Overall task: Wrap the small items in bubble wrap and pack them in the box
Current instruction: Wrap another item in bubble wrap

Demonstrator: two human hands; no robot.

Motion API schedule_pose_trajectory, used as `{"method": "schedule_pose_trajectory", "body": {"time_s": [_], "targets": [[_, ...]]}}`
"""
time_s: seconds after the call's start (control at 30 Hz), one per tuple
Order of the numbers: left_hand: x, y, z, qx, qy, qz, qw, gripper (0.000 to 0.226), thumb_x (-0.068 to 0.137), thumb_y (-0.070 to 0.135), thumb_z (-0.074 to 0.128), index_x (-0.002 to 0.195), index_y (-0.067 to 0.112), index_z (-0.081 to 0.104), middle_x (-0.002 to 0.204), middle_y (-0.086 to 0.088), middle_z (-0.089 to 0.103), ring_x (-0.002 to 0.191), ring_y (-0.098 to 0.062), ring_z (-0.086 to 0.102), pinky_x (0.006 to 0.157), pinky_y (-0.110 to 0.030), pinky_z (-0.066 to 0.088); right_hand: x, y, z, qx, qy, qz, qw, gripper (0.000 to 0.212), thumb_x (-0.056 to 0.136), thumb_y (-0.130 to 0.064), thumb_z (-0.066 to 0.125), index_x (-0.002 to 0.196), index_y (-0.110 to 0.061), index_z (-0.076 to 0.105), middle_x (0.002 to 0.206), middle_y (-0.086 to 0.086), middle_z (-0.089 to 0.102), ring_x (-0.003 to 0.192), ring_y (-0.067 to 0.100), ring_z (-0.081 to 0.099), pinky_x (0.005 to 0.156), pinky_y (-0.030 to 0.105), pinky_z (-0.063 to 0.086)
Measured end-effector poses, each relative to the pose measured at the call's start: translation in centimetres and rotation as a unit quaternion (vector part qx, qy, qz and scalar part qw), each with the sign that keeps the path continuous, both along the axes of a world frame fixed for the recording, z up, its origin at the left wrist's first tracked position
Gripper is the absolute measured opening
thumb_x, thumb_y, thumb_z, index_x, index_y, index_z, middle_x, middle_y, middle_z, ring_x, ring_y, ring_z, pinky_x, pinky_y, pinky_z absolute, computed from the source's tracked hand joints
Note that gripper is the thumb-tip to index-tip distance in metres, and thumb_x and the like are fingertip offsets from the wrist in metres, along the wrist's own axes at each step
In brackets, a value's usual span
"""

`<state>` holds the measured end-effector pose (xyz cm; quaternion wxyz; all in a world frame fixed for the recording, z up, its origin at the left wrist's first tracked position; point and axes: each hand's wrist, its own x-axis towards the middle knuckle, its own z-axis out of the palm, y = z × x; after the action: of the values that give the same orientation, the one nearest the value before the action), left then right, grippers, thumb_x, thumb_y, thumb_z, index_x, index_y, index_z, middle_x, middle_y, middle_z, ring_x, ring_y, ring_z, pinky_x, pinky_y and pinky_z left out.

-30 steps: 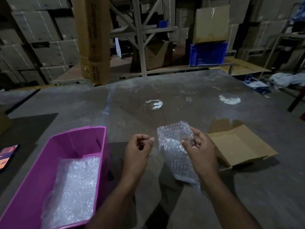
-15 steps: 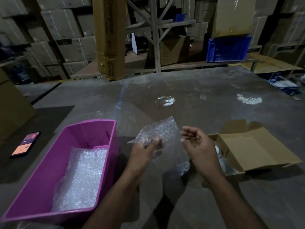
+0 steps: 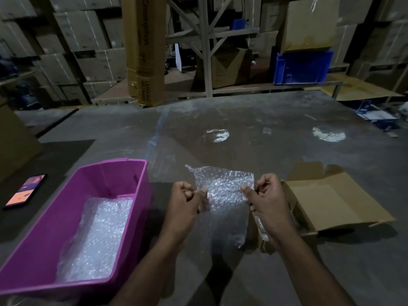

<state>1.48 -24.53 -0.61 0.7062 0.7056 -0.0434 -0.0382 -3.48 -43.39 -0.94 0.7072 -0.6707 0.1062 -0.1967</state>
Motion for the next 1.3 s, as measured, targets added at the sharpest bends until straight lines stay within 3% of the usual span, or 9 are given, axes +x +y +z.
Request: {"method": "schedule_pose_trajectory", "body": {"time_s": [0.17,0.3,0.43,0.57,0.73,0.9,1.1,1.2,1.3], "targets": [[0.2,-0.4,0.5,0.0,-0.048,-0.014,0.999,0.02,0.104,0.012,0.053,0.092,0.016,0.037,0.065,0.016,0.05,0.066,-0.006,0.054,0.067,-0.029,0.056,-0.1,-0.6,0.0,-0.006,0.001,0.036,0.999,0.027,0.094,-0.012,0.068,0.078,-0.033,0.062,0.077,-0.009,0.064,0.07,0.01,0.057,0.06,0.029,0.046],[0.4,-0.4,0.7,-0.006,-0.057,-0.037,0.998,0.024,0.105,0.005,0.047,0.086,0.02,0.046,0.072,0.01,0.051,0.066,-0.008,0.052,0.067,-0.032,0.056,-0.2,-0.9,0.3,0.005,0.014,0.045,0.999,0.023,0.098,-0.013,0.062,0.097,-0.031,0.076,0.099,-0.014,0.075,0.079,-0.002,0.061,0.073,0.028,0.047],[0.0,-0.5,1.1,-0.007,-0.064,-0.053,0.997,0.027,0.105,0.002,0.044,0.089,0.013,0.063,0.092,0.0,0.071,0.075,-0.015,0.062,0.069,-0.031,0.055,-0.4,-0.9,0.8,-0.003,0.017,0.048,0.999,0.019,0.095,-0.019,0.067,0.106,-0.032,0.076,0.109,-0.017,0.074,0.09,-0.004,0.065,0.081,0.023,0.048],[-0.5,-0.3,1.6,0.003,-0.057,-0.078,0.995,0.026,0.104,0.01,0.05,0.112,0.021,0.073,0.114,0.005,0.074,0.097,-0.019,0.068,0.076,-0.029,0.058,-0.9,-1.0,0.6,-0.041,0.024,0.07,0.996,0.032,0.087,-0.018,0.077,0.113,-0.035,0.073,0.115,-0.021,0.071,0.108,-0.004,0.064,0.086,0.019,0.052],[-0.4,-0.2,1.5,0.039,-0.068,-0.116,0.99,0.049,0.09,0.009,0.073,0.135,0.025,0.061,0.126,0.011,0.07,0.113,-0.009,0.068,0.089,-0.027,0.057,-1.1,-1.1,0.5,-0.017,0.013,0.087,0.996,0.036,0.087,-0.009,0.076,0.116,-0.03,0.072,0.112,-0.01,0.075,0.103,0.008,0.071,0.082,0.026,0.059],[0.0,-0.1,2.0,0.119,-0.102,-0.088,0.984,0.039,0.081,0.013,0.084,0.116,0.027,0.073,0.108,0.017,0.075,0.096,-0.006,0.073,0.078,-0.025,0.059,-0.9,-1.1,0.3,-0.072,0.016,0.062,0.995,0.033,0.081,-0.018,0.083,0.11,-0.031,0.074,0.105,-0.014,0.075,0.098,0.003,0.07,0.078,0.019,0.055],[0.4,0.3,2.0,0.151,-0.116,-0.095,0.977,0.014,0.076,0.024,0.087,0.085,0.018,0.078,0.081,-0.002,0.077,0.077,-0.027,0.074,0.071,-0.047,0.06,-1.0,-0.9,0.4,-0.124,0.017,0.037,0.991,0.015,0.08,-0.016,0.083,0.089,-0.025,0.075,0.09,-0.014,0.073,0.083,0.0,0.068,0.067,0.014,0.052],[1.0,0.3,1.4,0.19,-0.163,-0.079,0.965,0.017,0.074,0.03,0.088,0.077,0.023,0.073,0.091,0.002,0.071,0.083,-0.012,0.07,0.072,-0.028,0.058,-0.8,-1.2,0.2,-0.197,0.018,0.009,0.98,0.012,0.08,-0.019,0.084,0.08,-0.027,0.074,0.089,-0.01,0.066,0.083,0.003,0.065,0.069,0.016,0.049],[1.4,0.2,1.3,0.209,-0.198,-0.087,0.954,0.014,0.076,0.033,0.085,0.075,0.029,0.071,0.12,0.017,0.058,0.115,0.007,0.056,0.09,-0.011,0.046,-0.7,-1.6,0.1,-0.21,0.007,0.008,0.978,0.012,0.08,-0.024,0.084,0.077,-0.03,0.074,0.106,-0.016,0.059,0.099,0.005,0.062,0.079,0.023,0.051]]}}
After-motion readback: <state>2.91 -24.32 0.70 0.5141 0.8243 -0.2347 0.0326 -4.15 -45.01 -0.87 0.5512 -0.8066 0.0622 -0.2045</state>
